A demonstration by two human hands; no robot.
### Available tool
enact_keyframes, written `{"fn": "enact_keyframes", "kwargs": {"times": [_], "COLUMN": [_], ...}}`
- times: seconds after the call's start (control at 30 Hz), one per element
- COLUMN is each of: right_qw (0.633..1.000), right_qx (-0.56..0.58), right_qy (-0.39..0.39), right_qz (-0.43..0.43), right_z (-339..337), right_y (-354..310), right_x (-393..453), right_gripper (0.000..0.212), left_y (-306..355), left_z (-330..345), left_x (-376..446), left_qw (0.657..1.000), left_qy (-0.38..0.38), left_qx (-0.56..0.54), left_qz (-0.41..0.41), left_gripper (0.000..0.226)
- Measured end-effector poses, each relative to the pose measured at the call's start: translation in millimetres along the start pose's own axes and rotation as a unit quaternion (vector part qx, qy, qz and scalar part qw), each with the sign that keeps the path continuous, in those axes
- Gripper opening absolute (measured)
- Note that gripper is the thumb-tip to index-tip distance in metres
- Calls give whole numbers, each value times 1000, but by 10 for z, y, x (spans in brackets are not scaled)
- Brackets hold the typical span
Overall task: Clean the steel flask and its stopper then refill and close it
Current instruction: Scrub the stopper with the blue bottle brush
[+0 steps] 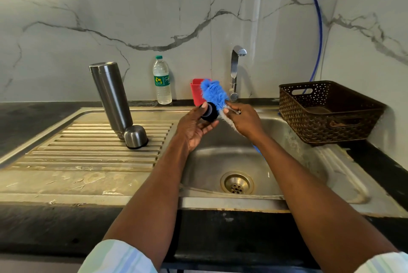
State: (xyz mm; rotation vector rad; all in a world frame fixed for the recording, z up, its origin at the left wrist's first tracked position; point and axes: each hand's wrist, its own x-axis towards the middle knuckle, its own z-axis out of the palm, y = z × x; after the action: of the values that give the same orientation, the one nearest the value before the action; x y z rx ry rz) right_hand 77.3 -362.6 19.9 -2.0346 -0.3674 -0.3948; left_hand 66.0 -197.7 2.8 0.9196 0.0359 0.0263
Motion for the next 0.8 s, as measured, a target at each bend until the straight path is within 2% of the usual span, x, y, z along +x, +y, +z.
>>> {"fn": "enact_keyframes", "kwargs": {"times": [0.07,0.2,0.4,0.53,0.6,0.73,0.8], "right_qw": [1000,998,1000,1000,1000,977,972], "right_qx": [-15,10,-20,-14,28,205,224], "right_qy": [-8,-60,-2,6,-1,-14,-10], "right_qz": [2,24,10,3,8,56,67], "right_z": [-14,-30,18,24,22,45,64], "right_y": [34,110,30,21,14,-10,-5], "right_x": [15,2,5,-9,-7,13,37], "right_gripper": [40,40,41,42,41,37,36], "left_y": [6,15,4,-27,-47,-79,-91], "left_z": [22,-4,37,29,-12,-86,-74], "left_x": [-2,62,104,145,176,220,208], "left_qw": [1000,1000,998,996,994,986,988], "left_qy": [-16,-4,43,65,79,119,105], "left_qx": [-3,-15,24,40,64,110,107], "left_qz": [-3,7,25,39,43,39,32], "left_gripper": [26,38,44,36,36,49,42]}}
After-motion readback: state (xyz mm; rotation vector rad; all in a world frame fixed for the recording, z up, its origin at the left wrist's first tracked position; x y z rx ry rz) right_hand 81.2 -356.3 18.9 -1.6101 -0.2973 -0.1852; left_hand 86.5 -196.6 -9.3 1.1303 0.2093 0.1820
